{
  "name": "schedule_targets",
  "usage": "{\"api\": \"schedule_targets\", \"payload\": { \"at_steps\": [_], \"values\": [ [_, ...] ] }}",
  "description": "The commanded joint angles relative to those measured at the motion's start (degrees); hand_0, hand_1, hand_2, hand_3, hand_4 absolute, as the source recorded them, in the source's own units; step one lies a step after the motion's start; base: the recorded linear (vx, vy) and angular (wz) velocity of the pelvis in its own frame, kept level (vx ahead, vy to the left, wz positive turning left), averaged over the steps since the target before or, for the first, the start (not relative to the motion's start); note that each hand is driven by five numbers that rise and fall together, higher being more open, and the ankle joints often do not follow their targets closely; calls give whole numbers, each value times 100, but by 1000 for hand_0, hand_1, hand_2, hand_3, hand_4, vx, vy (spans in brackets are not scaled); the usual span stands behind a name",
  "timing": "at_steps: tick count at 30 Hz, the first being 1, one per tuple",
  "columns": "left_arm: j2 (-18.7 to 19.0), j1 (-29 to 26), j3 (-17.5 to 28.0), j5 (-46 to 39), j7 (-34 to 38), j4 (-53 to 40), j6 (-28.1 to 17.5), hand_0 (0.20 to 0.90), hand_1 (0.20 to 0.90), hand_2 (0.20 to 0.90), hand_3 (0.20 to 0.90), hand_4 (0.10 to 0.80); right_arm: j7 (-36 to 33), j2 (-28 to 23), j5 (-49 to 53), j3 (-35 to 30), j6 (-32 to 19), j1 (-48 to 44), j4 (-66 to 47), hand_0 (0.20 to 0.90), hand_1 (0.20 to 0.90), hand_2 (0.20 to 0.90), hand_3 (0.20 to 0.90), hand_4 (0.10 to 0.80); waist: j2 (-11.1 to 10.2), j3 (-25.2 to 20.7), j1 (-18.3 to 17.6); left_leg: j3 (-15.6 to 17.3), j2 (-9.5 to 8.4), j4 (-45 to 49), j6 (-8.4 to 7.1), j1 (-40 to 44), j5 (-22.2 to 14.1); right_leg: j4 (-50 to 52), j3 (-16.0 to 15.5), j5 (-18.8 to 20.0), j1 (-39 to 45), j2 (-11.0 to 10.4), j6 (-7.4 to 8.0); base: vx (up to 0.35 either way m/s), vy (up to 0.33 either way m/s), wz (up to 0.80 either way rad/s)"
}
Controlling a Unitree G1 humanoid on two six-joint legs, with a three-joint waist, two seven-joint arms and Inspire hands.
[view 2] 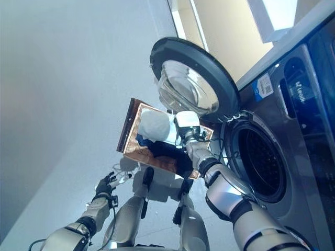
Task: Pick up the clothes and place them into the washing machine
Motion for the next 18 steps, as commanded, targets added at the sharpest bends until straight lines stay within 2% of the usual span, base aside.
{"api": "schedule_targets", "payload": {
  "at_steps": [1,6,13,18],
  "values": [
    [211,-60,-99,-270,181,-190,-351,900,900,900,900,800,-306,-149,102,-156,107,-830,262,900,900,900,900,800,140,81,227,82,-41,-413,-415,75,237,798,250,-175,-58,-511,603,-31,28,17],
    [143,-3,-264,-412,196,-599,-442,900,900,900,900,800,-398,-351,165,-204,138,-1091,446,900,900,900,900,800,259,256,281,-6,-116,-413,-423,-262,334,856,180,-136,-358,-575,621,-45,35,10],
    [229,-70,-362,-526,253,-1288,-547,900,900,900,900,800,-508,-577,317,-175,131,-1538,458,900,900,900,900,800,343,504,344,-80,-147,-413,-437,-708,459,1024,143,-155,-829,-578,610,-43,21,11],
    [228,-133,-433,-566,268,-1455,-548,900,900,900,900,800,-557,-657,454,-184,98,-1778,567,900,900,900,900,800,374,607,362,-119,-177,-413,-440,-972,512,1052,86,-160,-1057,-591,622,-16,19,9]
  ]
}}
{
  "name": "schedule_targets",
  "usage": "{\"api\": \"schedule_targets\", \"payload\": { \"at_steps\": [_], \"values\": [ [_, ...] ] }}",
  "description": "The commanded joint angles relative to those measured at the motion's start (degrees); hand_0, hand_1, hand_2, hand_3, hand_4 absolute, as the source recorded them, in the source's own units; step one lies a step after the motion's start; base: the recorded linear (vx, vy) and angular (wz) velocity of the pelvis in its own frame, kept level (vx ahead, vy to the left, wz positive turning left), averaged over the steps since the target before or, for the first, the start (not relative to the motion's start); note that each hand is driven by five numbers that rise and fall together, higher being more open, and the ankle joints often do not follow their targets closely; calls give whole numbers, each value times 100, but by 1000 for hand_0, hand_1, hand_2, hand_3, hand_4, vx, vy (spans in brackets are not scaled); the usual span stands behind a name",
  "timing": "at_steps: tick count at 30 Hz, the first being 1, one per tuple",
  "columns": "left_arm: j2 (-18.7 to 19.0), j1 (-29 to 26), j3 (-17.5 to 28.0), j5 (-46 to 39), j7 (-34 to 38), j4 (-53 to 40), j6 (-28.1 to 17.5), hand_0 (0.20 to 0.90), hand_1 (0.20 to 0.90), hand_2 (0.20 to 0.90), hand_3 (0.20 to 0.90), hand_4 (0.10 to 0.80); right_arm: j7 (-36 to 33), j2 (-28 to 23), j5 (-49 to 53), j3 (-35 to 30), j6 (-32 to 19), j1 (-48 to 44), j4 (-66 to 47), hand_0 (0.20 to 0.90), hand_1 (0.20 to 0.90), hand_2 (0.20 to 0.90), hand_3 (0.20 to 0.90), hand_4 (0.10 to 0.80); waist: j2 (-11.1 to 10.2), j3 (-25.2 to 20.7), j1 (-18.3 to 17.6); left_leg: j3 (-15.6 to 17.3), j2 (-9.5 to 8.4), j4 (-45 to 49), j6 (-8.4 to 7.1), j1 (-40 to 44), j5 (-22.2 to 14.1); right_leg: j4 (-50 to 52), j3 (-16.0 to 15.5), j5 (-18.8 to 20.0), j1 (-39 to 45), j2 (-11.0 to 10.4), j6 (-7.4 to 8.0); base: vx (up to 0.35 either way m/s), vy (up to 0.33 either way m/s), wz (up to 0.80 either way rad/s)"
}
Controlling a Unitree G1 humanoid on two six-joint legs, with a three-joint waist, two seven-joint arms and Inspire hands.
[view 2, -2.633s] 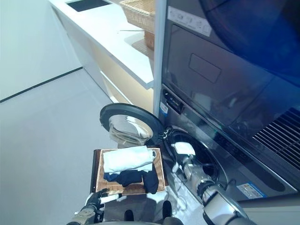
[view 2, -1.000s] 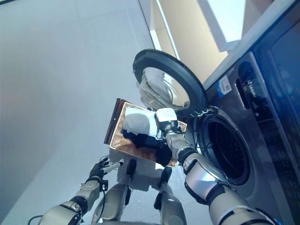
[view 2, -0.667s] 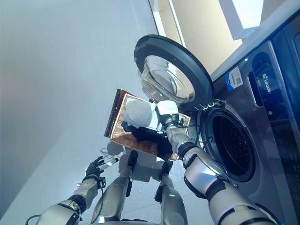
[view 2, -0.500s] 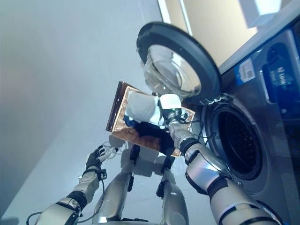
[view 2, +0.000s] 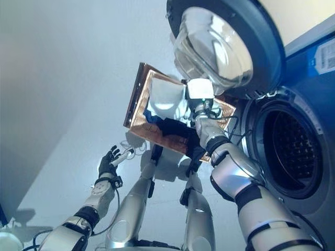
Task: Pick up the clothes and place them into the washing machine
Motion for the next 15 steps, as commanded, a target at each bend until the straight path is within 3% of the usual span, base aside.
{"api": "schedule_targets", "payload": {
  "at_steps": [1,15],
  "values": [
    [205,-30,-272,-56,160,-339,-225,900,900,900,900,800,-138,-256,207,-52,114,-704,190,900,900,900,900,800,124,227,252,169,-172,-476,-296,105,204,824,311,-227,-81,-595,660,-3,32,4],
    [126,-145,-384,-80,304,-488,-204,900,900,900,900,800,-436,-412,430,-164,123,-945,151,900,900,900,900,800,108,228,213,144,-221,-476,-296,-277,249,696,322,-150,-402,-589,695,1,7,0]
  ]
}}
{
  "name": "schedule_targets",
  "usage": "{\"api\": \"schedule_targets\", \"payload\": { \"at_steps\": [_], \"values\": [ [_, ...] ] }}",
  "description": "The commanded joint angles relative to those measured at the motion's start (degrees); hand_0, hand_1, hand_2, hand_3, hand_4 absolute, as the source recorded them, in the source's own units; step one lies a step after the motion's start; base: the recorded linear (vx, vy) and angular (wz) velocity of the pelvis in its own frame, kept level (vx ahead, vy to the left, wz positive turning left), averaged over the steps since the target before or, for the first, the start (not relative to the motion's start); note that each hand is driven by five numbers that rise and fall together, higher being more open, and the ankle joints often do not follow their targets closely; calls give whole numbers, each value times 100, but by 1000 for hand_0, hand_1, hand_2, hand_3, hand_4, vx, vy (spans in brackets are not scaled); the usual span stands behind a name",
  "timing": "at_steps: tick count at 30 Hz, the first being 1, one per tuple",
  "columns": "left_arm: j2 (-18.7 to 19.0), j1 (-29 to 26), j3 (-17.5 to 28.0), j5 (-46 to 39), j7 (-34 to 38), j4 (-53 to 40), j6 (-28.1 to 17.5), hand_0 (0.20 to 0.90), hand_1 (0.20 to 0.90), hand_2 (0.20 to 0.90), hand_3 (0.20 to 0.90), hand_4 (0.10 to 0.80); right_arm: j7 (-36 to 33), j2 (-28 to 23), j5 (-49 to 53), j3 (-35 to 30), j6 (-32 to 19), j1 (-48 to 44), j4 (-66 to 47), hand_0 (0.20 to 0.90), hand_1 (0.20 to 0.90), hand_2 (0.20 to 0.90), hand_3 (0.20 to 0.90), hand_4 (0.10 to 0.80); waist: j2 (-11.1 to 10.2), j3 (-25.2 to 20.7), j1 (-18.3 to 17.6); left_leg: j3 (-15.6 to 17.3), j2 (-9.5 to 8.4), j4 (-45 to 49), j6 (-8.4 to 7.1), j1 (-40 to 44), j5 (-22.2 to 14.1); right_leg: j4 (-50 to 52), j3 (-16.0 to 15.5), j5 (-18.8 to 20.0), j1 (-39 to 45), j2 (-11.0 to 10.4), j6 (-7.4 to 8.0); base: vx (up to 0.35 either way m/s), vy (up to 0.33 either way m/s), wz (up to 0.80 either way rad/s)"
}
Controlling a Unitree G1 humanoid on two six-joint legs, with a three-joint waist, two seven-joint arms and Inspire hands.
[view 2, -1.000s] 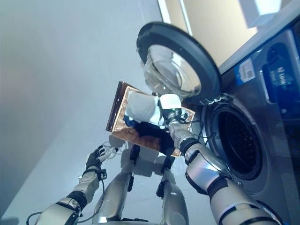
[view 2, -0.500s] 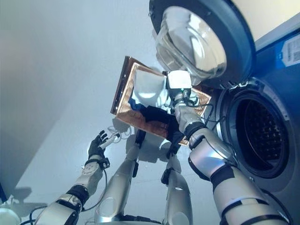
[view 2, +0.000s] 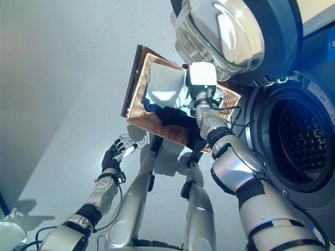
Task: Pick up the clothes and place them into the washing machine
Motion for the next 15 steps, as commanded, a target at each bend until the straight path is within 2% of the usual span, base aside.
{"api": "schedule_targets", "payload": {
  "at_steps": [1,12,15],
  "values": [
    [127,-110,-187,-46,194,-147,-199,900,900,900,900,800,-144,-319,186,-116,149,-598,273,900,900,900,900,800,118,226,270,152,-250,-447,-162,289,66,527,311,-154,255,-591,652,0,0,0],
    [121,-78,-227,-23,242,-132,-195,900,900,900,900,800,-177,-196,58,-112,202,-463,154,900,900,900,900,800,77,226,212,205,-227,-440,-149,419,52,495,380,-140,314,-562,647,-10,-2,-1],
    [74,-48,-171,26,264,-33,-165,900,900,900,900,800,-352,-128,296,-394,102,-152,-178,900,900,900,900,800,24,226,150,256,-206,-431,-141,552,30,511,422,-142,417,-551,647,0,0,0]
  ]
}}
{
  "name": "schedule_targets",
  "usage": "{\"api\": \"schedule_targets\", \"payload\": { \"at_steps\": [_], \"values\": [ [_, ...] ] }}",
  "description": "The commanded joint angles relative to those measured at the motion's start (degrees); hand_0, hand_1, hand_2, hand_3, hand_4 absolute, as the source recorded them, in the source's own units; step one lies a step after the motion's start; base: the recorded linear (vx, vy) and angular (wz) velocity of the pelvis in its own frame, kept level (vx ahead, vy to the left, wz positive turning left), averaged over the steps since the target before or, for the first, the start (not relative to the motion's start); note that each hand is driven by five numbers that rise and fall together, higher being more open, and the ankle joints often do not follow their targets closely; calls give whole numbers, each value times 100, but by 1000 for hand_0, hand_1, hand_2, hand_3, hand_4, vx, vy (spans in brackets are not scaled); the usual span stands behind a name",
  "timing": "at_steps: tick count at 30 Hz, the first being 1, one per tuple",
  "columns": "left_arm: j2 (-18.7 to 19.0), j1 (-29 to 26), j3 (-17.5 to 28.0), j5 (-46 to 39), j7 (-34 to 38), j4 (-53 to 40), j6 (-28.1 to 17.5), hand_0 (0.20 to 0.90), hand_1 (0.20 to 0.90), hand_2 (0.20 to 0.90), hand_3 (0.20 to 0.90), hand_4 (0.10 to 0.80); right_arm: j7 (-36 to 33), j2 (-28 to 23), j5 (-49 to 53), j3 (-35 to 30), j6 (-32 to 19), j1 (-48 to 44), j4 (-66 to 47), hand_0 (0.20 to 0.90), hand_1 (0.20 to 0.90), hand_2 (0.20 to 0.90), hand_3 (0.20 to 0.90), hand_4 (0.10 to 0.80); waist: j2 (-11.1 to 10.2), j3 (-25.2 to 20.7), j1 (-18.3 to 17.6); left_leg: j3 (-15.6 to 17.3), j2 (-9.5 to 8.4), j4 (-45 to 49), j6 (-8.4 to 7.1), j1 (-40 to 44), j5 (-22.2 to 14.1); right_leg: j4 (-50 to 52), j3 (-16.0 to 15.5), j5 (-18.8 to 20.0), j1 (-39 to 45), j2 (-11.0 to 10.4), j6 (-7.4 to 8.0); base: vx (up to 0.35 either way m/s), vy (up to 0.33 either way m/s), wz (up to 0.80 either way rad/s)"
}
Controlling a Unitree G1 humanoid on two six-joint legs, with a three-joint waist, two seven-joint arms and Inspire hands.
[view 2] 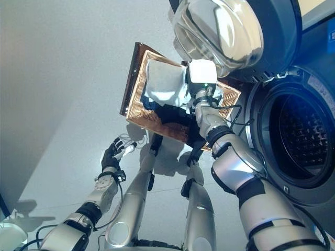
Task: Pick up the clothes and place them into the washing machine
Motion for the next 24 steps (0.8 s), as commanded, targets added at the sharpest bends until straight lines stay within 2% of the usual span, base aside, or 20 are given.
{"api": "schedule_targets", "payload": {
  "at_steps": [1,5,12,24],
  "values": [
    [66,19,-142,47,180,7,-167,900,900,900,900,800,-406,-86,280,-289,54,-93,-193,900,900,900,900,800,8,205,136,230,-201,-422,-189,543,-53,523,402,-262,420,-546,692,0,0,0],
    [-5,24,-42,195,280,201,-158,900,900,900,900,800,-662,4,78,-457,84,515,-749,900,900,900,900,800,-97,205,46,343,-187,-260,-147,786,-191,559,464,-311,676,-537,669,-2,-1,-4],
    [-60,16,-25,371,367,381,-218,900,900,900,900,800,-816,257,-274,-585,159,1392,-815,900,900,900,900,800,-149,136,-61,463,-198,80,-77,1040,-433,607,533,-325,1032,-611,691,-7,7,-12],
    [-116,19,-108,335,409,506,-205,900,900,900,900,800,-991,588,-220,-672,107,1764,-614,900,900,900,900,800,-127,1,-164,554,-235,424,-1,1016,-625,609,608,-312,1165,-647,710,0,14,-4]
  ]
}}
